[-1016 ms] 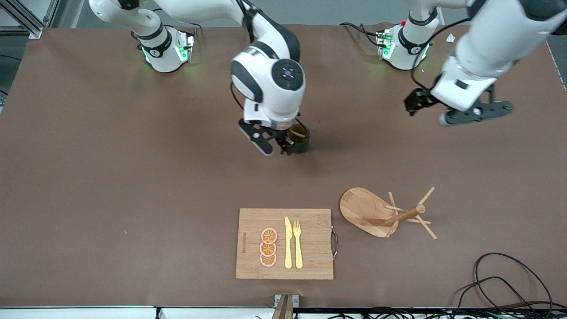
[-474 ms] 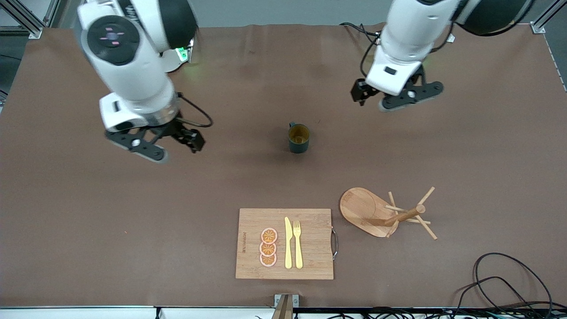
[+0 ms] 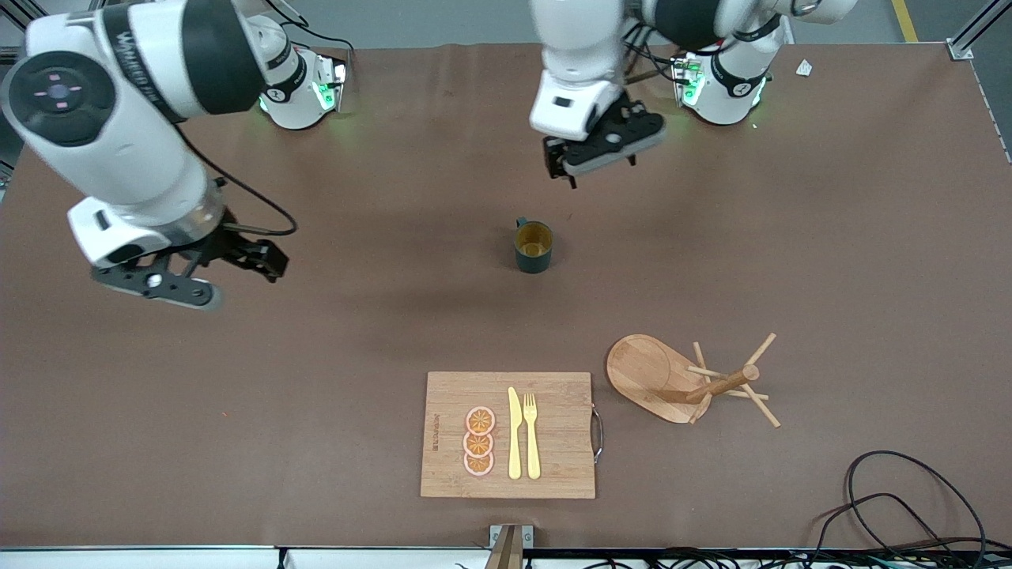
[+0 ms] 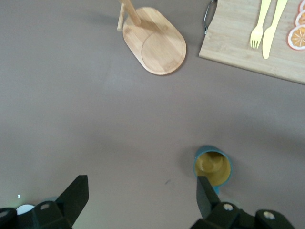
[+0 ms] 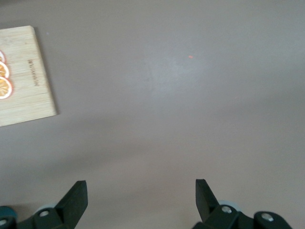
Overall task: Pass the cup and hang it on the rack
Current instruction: 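Set the mug down, release, and withdraw the right gripper, then lower the left gripper to the teal mug's handle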
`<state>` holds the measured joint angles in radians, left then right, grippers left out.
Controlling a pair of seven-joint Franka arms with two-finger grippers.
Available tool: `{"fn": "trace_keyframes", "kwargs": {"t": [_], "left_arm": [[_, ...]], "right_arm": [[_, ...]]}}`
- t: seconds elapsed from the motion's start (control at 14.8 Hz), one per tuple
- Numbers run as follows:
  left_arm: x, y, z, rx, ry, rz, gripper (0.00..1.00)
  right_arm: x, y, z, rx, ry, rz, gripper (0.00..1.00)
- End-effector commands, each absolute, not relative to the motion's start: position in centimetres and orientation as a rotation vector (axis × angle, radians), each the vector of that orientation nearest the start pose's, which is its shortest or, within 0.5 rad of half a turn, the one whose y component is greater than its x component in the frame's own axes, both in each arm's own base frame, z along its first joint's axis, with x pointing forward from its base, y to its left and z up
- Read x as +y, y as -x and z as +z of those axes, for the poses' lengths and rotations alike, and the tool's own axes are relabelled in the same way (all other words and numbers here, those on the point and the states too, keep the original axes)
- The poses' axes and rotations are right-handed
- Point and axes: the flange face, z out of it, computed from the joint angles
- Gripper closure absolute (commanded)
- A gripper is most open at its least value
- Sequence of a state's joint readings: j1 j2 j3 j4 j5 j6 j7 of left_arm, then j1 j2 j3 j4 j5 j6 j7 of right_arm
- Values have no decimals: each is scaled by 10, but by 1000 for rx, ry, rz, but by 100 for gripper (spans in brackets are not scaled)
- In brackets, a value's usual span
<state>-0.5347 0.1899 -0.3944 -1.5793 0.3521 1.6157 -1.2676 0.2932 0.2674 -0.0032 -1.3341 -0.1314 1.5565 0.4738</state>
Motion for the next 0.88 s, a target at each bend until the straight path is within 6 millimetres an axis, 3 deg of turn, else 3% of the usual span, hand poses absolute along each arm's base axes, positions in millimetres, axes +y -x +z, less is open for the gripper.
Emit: {"fn": "trace_keyframes", "kwargs": {"t": [0.0,0.27,0.34,0.47,0.61,0.81], "left_arm": [[-504,-371,478,-472,2758,-432,0],[-565,-318,389,-541,2627,-705,0],[-576,-307,367,-542,2603,-760,0],[-588,-293,329,-571,2561,-859,0],[-594,-289,287,-646,2523,-934,0],[-600,-283,245,-641,2515,-998,0]], "right_arm": [[116,-609,584,184,3268,-15,0],[60,-609,599,73,3226,-14,0],[42,-610,598,61,3222,-1,0],[23,-609,600,44,3210,5,0],[19,-594,593,49,3207,6,0],[18,-569,572,43,3204,-77,0]]}}
